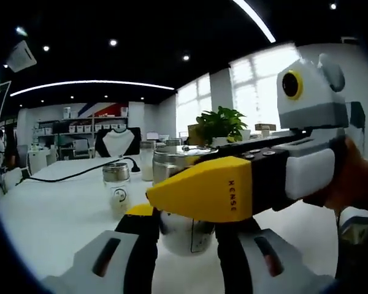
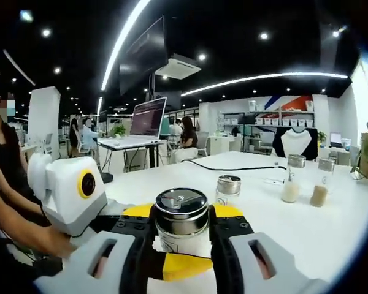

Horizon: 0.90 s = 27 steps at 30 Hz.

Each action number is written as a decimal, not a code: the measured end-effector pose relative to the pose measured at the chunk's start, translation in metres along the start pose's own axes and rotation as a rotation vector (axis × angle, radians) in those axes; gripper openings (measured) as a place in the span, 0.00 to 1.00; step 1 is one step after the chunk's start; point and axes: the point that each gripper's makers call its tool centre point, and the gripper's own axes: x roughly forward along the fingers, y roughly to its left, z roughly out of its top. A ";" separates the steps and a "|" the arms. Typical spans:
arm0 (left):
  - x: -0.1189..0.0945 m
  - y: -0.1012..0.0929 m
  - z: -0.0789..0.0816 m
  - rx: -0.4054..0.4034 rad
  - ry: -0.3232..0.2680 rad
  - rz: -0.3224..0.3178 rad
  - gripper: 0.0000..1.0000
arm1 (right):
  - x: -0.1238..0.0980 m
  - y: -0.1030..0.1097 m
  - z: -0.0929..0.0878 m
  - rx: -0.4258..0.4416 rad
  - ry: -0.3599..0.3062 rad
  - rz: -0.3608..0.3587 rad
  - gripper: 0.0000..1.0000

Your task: Rotate the seasoning bottle until the label or dispensing opening points toward the visible target arrow and the bottle remains upright within the marked orientation range

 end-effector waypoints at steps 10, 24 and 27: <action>-0.009 0.009 -0.006 0.010 0.048 -0.036 0.54 | 0.002 -0.028 0.005 0.058 -0.030 -0.001 0.31; -0.015 0.020 -0.009 0.031 0.059 -0.024 0.86 | 0.018 -0.075 -0.008 0.046 -0.008 -0.017 0.31; -0.016 0.024 -0.012 0.023 0.071 -0.014 0.90 | 0.023 -0.086 -0.011 0.042 0.000 -0.025 0.31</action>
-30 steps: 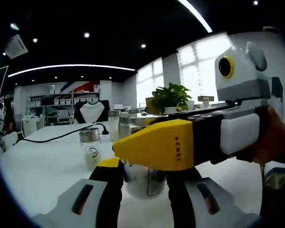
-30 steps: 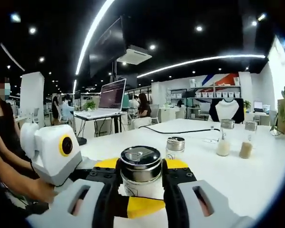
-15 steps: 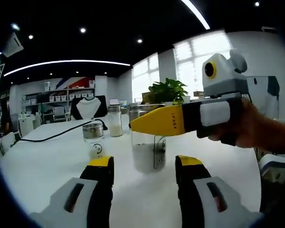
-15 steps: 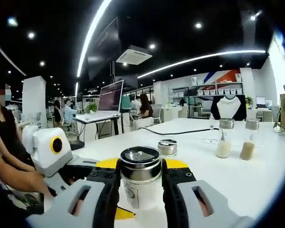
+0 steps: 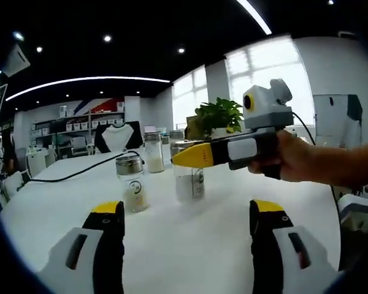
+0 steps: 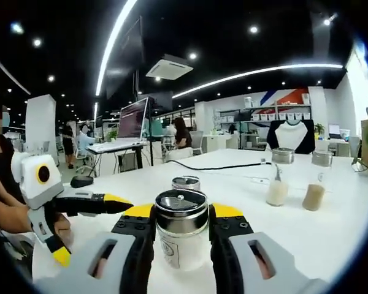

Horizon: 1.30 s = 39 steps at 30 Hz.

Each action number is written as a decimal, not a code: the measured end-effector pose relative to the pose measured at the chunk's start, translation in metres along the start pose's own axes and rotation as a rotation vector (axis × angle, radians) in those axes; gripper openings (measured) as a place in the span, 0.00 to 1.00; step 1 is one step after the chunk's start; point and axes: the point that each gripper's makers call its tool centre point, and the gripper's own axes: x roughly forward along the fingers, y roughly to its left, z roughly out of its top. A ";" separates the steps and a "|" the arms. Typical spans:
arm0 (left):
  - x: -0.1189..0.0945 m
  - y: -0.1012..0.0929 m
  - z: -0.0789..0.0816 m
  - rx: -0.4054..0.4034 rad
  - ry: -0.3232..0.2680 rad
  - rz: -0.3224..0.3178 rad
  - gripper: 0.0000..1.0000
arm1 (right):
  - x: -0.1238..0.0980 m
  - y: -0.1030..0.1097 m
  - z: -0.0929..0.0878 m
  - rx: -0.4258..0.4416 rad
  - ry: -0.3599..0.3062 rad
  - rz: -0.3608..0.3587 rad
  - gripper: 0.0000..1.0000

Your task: Rotate the seasoning bottle until the label or dispensing opening points toward the visible target arrow and the bottle remains upright within the marked orientation range

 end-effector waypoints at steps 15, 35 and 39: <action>-0.005 0.006 0.000 -0.007 -0.007 -0.001 1.00 | 0.026 -0.031 -0.010 0.004 0.023 -0.009 0.31; -0.005 0.005 0.001 0.010 -0.004 0.006 1.00 | 0.038 -0.044 -0.013 -0.010 0.025 0.045 0.32; -0.003 0.007 -0.001 0.008 0.002 0.007 1.00 | 0.040 -0.046 -0.013 -0.010 0.036 0.070 0.32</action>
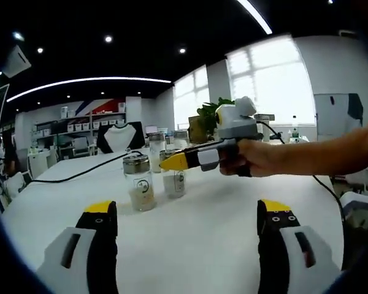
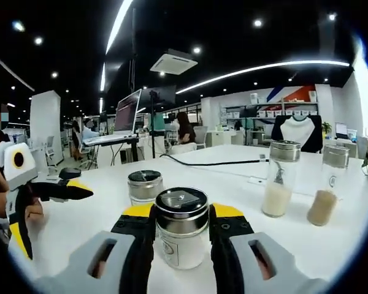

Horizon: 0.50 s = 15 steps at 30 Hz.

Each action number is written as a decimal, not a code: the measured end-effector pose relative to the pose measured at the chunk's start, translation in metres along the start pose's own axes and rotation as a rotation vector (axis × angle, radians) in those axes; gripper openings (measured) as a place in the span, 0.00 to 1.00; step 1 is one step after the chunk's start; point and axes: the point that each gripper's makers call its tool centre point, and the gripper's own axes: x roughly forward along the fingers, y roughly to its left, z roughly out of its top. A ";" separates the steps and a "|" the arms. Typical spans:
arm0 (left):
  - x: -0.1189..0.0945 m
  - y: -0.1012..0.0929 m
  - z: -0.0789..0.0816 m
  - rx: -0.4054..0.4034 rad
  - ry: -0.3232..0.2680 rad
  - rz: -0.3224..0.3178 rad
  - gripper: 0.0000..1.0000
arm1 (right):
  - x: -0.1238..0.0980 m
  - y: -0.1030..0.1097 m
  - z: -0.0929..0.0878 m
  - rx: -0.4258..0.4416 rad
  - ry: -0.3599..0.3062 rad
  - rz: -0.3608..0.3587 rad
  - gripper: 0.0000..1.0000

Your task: Rotate the seasoning bottle until the label or dispensing opening points toward the visible target arrow and the bottle remains upright within the marked orientation range

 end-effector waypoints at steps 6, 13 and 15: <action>-0.001 0.001 -0.001 0.001 -0.003 0.007 1.00 | -0.002 0.002 -0.001 0.003 0.002 0.003 0.32; 0.000 0.002 -0.001 0.002 -0.004 0.012 0.99 | -0.004 0.003 -0.001 0.011 0.007 -0.023 0.32; 0.001 0.001 -0.001 0.002 -0.002 0.011 0.99 | -0.004 0.003 -0.001 0.017 -0.002 -0.032 0.32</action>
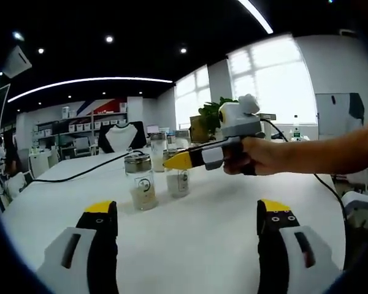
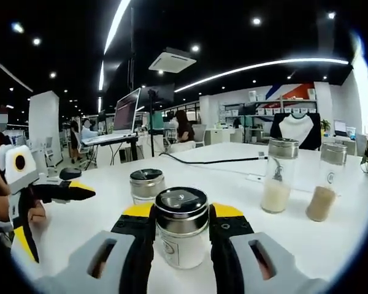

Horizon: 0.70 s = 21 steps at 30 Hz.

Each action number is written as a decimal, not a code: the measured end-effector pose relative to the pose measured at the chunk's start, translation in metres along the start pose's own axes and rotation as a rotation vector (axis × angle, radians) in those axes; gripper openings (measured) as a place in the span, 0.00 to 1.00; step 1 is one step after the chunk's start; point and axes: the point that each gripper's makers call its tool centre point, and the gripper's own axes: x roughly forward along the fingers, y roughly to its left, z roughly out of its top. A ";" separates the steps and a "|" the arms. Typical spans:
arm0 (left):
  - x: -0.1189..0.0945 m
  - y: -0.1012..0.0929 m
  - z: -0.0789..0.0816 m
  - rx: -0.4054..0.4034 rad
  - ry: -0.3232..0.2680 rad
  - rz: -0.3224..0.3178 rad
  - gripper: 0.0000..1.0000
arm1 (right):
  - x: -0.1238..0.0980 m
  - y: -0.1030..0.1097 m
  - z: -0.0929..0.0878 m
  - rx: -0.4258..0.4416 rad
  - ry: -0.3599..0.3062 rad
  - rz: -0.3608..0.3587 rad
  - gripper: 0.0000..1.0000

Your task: Rotate the seasoning bottle until the label or dispensing opening points toward the visible target arrow and the bottle remains upright within the marked orientation range

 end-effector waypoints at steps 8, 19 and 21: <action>0.001 -0.003 -0.001 0.001 0.003 -0.007 0.99 | 0.002 0.000 -0.008 -0.003 0.039 -0.016 0.33; -0.001 0.002 0.001 0.019 0.006 0.000 0.99 | 0.003 -0.001 -0.014 -0.063 0.052 -0.027 0.33; -0.002 0.002 0.002 0.017 0.003 0.000 0.99 | 0.003 -0.001 -0.014 -0.067 0.054 -0.022 0.33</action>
